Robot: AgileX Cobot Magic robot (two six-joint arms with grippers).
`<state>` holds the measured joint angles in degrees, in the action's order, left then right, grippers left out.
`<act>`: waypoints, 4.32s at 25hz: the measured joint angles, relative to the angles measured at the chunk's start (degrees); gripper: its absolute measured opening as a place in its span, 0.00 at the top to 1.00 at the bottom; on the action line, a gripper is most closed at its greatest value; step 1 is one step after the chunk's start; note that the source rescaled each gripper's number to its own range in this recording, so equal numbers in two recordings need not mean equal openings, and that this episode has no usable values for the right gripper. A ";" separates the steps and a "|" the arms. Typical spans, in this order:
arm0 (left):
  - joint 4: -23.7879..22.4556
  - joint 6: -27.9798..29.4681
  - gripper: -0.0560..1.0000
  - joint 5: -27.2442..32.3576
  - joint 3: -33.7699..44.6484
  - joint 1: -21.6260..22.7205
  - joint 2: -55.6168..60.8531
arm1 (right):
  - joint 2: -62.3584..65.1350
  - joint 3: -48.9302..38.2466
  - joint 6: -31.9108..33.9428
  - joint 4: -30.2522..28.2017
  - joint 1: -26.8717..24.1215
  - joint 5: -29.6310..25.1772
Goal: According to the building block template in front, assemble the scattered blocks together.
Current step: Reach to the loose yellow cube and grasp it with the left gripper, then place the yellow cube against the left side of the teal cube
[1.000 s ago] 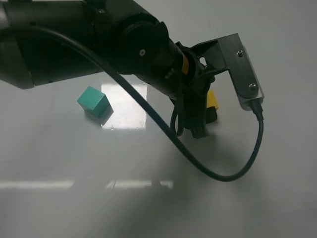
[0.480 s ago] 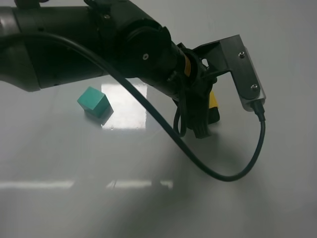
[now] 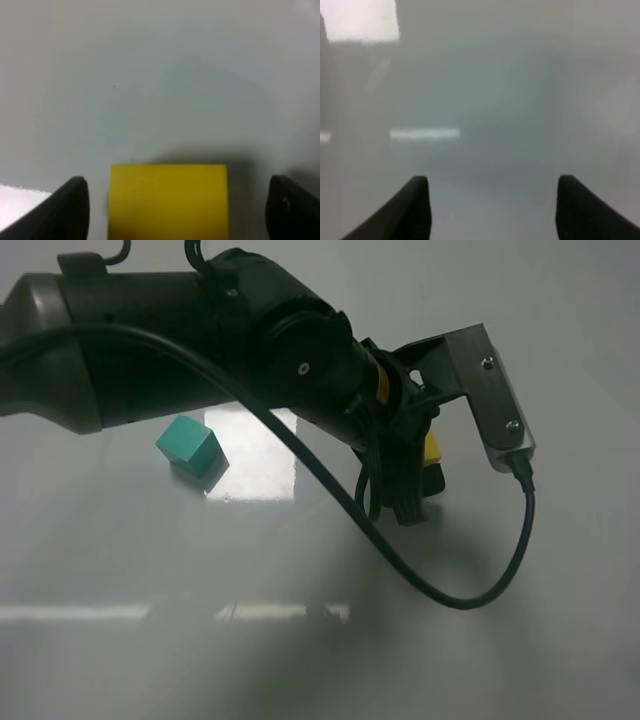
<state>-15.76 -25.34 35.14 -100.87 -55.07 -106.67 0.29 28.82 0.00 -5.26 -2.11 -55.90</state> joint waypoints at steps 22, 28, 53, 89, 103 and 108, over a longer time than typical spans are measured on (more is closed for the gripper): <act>0.06 0.00 0.94 -0.29 0.00 0.17 -0.57 | 0.00 0.00 0.00 0.00 0.00 0.00; -0.35 -0.06 0.94 2.55 -1.29 0.17 -0.07 | 0.00 0.00 0.00 0.00 0.00 0.00; -12.49 -17.72 0.94 34.66 -9.82 -0.34 18.98 | 0.00 0.00 0.00 0.00 0.00 0.00; 7.09 -54.79 0.95 33.18 3.48 27.51 20.87 | 0.00 0.00 0.00 0.00 0.00 0.00; 14.14 -56.62 0.95 30.62 3.54 28.13 17.22 | 0.00 0.00 0.00 0.00 0.00 0.00; 15.24 -56.62 0.95 31.30 3.54 28.13 16.83 | 0.00 0.00 0.00 0.00 0.00 0.00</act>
<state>-0.51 -81.95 66.44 -97.33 -26.95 -89.84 0.29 28.82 0.00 -5.26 -2.11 -55.90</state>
